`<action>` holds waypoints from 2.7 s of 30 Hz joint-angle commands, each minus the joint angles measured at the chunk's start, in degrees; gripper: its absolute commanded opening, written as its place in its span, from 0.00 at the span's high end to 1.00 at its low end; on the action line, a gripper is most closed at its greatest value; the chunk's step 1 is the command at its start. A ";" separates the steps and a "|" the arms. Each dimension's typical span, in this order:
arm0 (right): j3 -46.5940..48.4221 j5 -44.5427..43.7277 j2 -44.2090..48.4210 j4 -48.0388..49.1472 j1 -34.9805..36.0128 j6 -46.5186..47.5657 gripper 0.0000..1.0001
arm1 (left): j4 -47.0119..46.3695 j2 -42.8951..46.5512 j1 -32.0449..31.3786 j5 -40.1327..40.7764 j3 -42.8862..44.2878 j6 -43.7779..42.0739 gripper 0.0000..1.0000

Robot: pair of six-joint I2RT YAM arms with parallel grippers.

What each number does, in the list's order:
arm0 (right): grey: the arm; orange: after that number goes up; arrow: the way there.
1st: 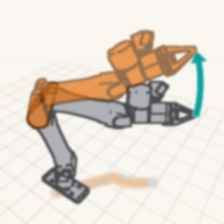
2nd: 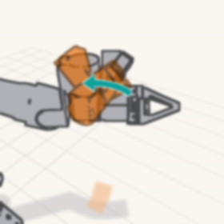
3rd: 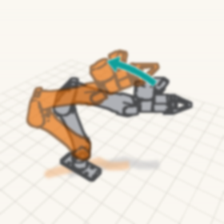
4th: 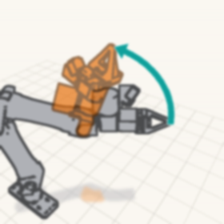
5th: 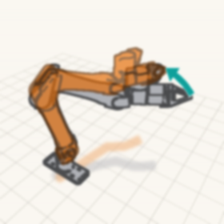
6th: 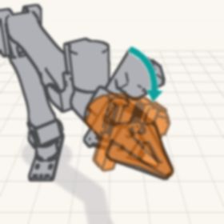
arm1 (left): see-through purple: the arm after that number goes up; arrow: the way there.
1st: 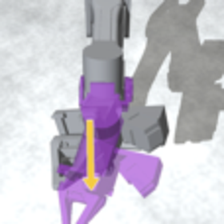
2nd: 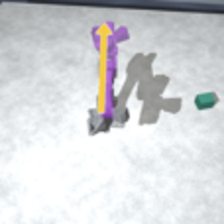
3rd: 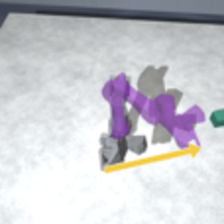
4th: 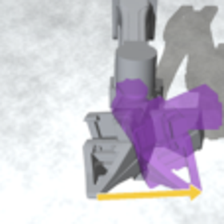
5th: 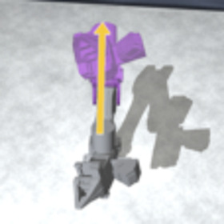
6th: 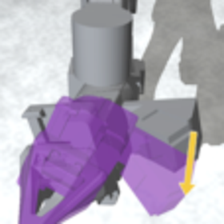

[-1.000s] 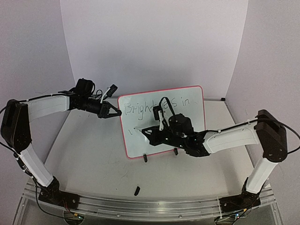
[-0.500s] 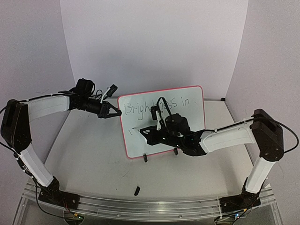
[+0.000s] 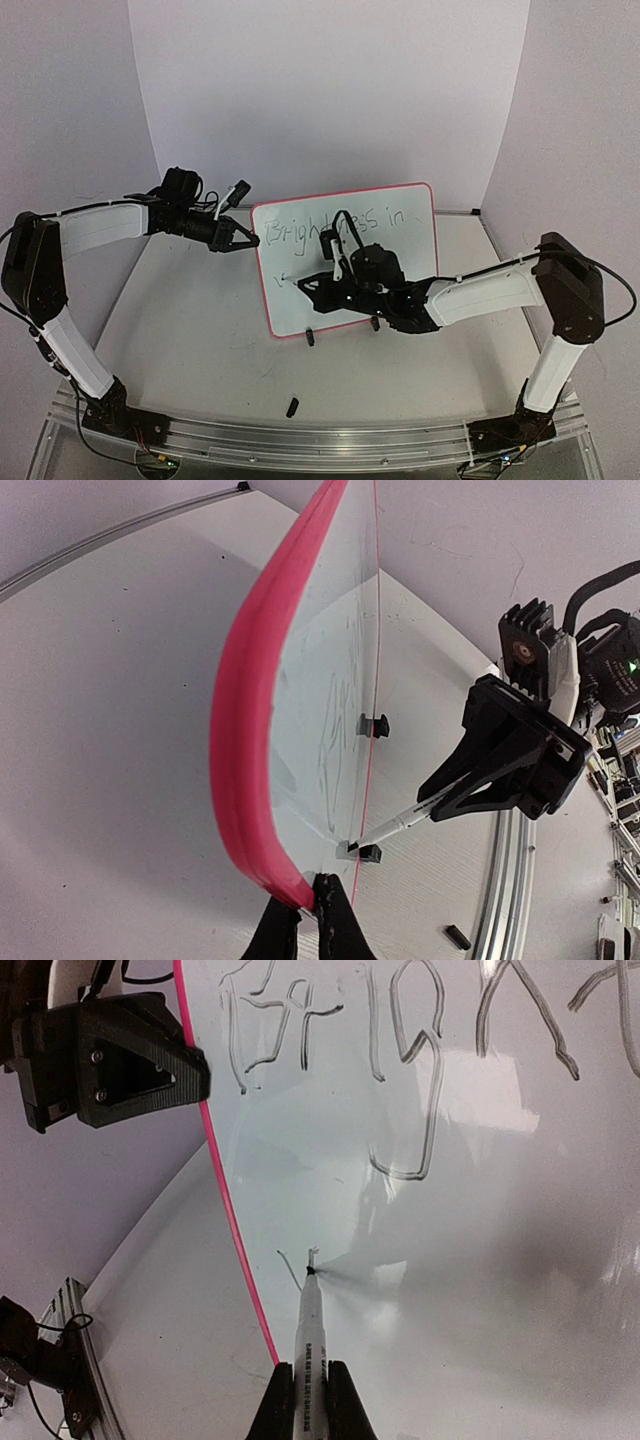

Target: Write a sentence on the whiteboard

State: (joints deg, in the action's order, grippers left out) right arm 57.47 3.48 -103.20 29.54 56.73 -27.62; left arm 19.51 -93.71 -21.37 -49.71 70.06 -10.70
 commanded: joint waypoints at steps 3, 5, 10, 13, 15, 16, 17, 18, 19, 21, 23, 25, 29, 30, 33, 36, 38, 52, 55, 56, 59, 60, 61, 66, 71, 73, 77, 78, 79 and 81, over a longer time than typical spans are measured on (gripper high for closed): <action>-1.61 0.99 -2.64 -1.99 0.36 -2.33 1.00 | 1.40 -0.10 -1.44 4.70 0.16 -6.97 1.00; -1.72 1.42 -2.95 -1.98 0.62 -2.67 1.00 | 1.34 -0.24 -1.43 4.65 0.21 -6.95 1.00; -1.33 2.30 -3.67 -2.09 1.29 -2.97 1.00 | 1.37 -0.26 -1.49 4.62 0.27 -6.94 1.00; -1.38 2.82 -2.62 -1.82 1.33 -2.57 1.00 | 1.33 -0.31 -1.57 4.60 0.23 -6.94 1.00; -1.63 3.15 -1.07 -1.57 1.30 -2.03 1.00 | 1.31 -0.40 -1.52 4.57 0.25 -6.93 1.00; -1.79 3.31 -0.09 -1.40 1.30 -1.71 1.00 | 1.26 -0.42 -1.51 4.58 0.27 -6.93 1.00; -1.92 3.42 1.10 -1.32 1.32 -1.45 1.00 | 1.30 -0.47 -1.53 4.58 0.26 -6.89 1.00; -2.06 3.18 2.40 -1.23 1.30 -1.34 1.00 | 1.31 -0.45 -1.54 4.60 0.25 -6.92 1.00; -2.20 2.82 3.63 -1.19 1.30 -1.25 1.00 | 1.31 -0.43 -1.55 4.61 0.25 -6.96 1.00; -2.36 1.91 5.35 -1.30 1.31 -0.95 1.00 | 1.28 -0.49 -1.55 4.61 0.31 -6.95 1.00; -2.31 0.78 6.29 -1.64 1.33 -0.65 1.00 | 1.32 -0.43 -1.57 4.63 0.33 -6.92 1.00; -1.95 -0.37 6.24 -2.10 1.29 -0.41 1.00 | 1.32 -0.46 -1.67 4.63 0.29 -6.90 1.00; -0.88 -2.30 4.72 -3.27 1.09 -0.67 1.00 | 1.40 -0.35 -1.75 4.72 0.27 -6.94 1.00; -0.75 -2.62 4.36 -3.31 1.06 -0.90 1.00 | 1.43 -0.32 -1.78 4.77 0.25 -6.99 1.00; -0.44 -3.33 3.51 -3.45 0.84 -1.45 1.00 | 1.50 -0.27 -1.76 4.85 0.25 -6.99 1.00; -0.29 -3.42 3.12 -3.44 0.70 -1.51 1.00 | 1.45 -0.17 -1.79 4.89 0.25 -7.09 1.00; -0.13 -3.39 2.95 -3.47 0.58 -1.31 1.00 | 1.47 -0.10 -1.79 4.89 0.26 -7.12 1.00; 0.74 -5.68 2.48 -3.35 -0.47 0.23 1.00 | 1.67 -0.40 -1.76 5.24 0.34 -7.27 1.00; 1.11 -5.48 1.93 -3.41 -0.64 0.49 1.00 | 1.67 -0.48 -1.77 5.23 0.34 -7.24 1.00; 1.27 -5.28 1.77 -3.37 -0.60 0.61 1.00 | 1.66 -0.58 -1.78 5.24 0.34 -7.31 1.00; 1.42 -4.61 1.39 -3.44 -0.60 0.78 1.00 | 1.72 -0.59 -1.83 5.23 0.34 -7.31 1.00; 1.42 -4.27 1.20 -3.41 -0.63 0.71 1.00 | 1.73 -0.59 -1.86 5.24 0.34 -7.28 1.00; 1.38 -3.98 1.01 -3.42 -0.65 0.62 1.00 | 1.73 -0.58 -1.84 5.24 0.35 -7.26 1.00; -0.01 -3.88 0.90 -3.44 -0.63 -0.48 1.00 | 1.76 -0.54 -1.85 5.24 0.34 -7.34 1.00; -1.73 -2.28 0.96 -3.46 -0.65 -1.84 1.00 | 1.75 -0.56 -1.87 5.23 0.34 -7.33 1.00; -2.30 -2.43 1.11 -3.44 -0.64 -2.18 1.00 | 1.74 -0.62 -1.92 5.24 0.34 -7.33 1.00; -2.73 -2.96 1.81 -3.88 -0.64 -2.16 1.00 | 1.76 -0.59 -1.96 5.23 0.34 -7.27 1.00; -2.79 -3.25 2.11 -4.09 -0.64 -2.07 1.00 | 1.75 -0.58 -1.94 5.22 0.34 -7.26 1.00; -2.87 -3.49 2.40 -4.34 -0.65 -1.94 1.00 | 1.72 -0.53 -1.97 5.24 0.34 -7.32 1.00; -3.05 -5.31 3.22 -4.72 -0.62 -1.60 1.00 | 1.77 -0.44 -1.97 5.24 0.34 -7.33 1.00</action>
State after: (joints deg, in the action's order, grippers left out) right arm 55.26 2.42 -101.12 26.28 56.66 -29.19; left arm 19.49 -93.71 -21.70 -49.34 70.13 -10.70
